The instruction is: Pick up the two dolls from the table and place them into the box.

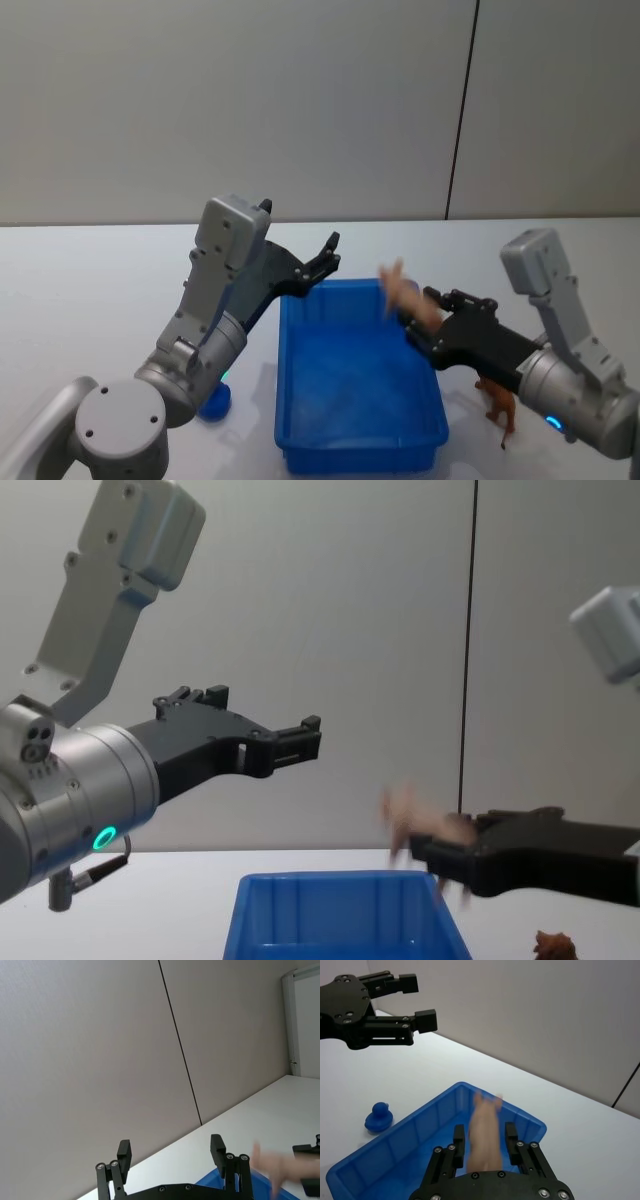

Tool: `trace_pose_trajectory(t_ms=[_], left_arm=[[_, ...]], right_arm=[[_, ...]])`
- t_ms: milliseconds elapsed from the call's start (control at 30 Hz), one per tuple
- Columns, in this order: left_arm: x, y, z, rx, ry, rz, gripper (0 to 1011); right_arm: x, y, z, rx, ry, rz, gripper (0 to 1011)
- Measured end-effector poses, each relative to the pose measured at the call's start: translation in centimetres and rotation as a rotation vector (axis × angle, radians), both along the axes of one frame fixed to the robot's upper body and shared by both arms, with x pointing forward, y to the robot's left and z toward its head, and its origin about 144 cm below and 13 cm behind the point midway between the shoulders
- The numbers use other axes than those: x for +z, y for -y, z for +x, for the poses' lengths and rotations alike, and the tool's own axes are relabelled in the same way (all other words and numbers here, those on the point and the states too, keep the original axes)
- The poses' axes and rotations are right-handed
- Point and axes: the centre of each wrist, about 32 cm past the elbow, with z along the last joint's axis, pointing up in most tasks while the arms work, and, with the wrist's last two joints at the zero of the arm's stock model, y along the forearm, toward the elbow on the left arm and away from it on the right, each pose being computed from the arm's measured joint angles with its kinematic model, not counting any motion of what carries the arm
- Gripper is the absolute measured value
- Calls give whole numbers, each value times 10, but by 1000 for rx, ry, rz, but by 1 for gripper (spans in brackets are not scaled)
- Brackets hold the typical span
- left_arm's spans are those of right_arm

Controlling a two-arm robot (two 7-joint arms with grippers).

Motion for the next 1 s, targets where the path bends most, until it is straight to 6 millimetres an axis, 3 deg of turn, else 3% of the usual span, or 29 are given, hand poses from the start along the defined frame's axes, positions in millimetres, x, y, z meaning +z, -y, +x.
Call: trace_pose_trajectory(t_ms=[33,133,367,633,1000], left_arm=[[0,0,0,0,0,0,1001],[0,0,0,0,0,0,1001],[0,0,0,0,0,0,1001],[0,0,0,0,0,0,1001],[0,0,0,0,0,0,1001]], right_arm=[[0,-1,0,4,-4,-1,440],[-2,-4,2,9,-16,-6,578],[-3,-5,5,4,-25,-10,775],[-2,6,9,-45,-14,-1,992],[-5,34,4,-134,-43,-3,1001]])
